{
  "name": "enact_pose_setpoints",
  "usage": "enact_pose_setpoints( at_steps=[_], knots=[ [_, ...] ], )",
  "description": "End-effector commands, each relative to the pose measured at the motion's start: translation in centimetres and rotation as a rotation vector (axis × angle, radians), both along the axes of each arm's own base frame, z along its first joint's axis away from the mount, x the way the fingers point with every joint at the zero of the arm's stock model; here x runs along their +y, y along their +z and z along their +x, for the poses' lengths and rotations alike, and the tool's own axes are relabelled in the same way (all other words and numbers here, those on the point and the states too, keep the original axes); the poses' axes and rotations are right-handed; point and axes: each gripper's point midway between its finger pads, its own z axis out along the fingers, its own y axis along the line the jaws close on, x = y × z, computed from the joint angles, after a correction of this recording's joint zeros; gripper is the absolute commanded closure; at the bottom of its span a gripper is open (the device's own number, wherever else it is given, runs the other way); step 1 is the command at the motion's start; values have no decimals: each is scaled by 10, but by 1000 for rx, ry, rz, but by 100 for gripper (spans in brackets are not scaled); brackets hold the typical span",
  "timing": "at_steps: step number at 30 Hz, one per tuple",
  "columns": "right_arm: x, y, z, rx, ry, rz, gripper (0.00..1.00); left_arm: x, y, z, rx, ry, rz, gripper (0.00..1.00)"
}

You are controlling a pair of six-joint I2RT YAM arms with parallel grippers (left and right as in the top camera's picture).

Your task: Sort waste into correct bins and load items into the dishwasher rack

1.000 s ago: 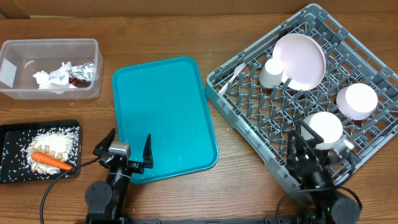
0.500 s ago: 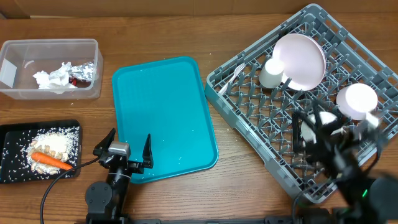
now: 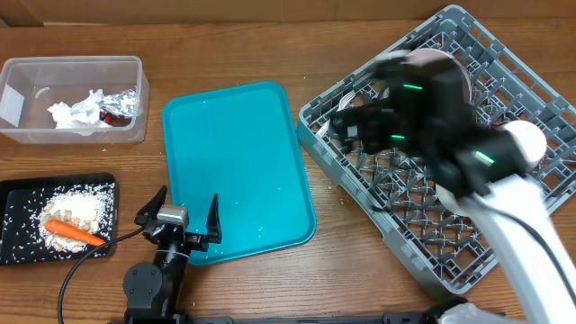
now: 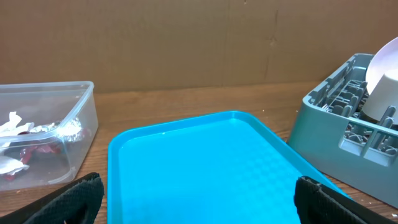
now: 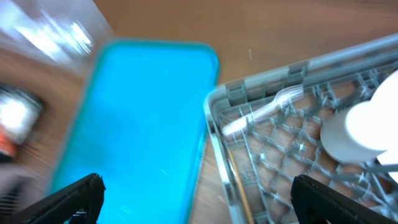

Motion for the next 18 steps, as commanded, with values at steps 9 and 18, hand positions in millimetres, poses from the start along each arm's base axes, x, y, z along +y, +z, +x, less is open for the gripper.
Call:
enact_pose_setpoints(
  at_steps=[9, 18],
  knots=[
    [24, -148, 35, 213, 67, -452, 0, 5, 0, 0, -6, 21, 19, 0],
    [23, -160, 33, 242, 72, -462, 35, 5, 0, 0, -6, 21, 19, 0]
  ],
)
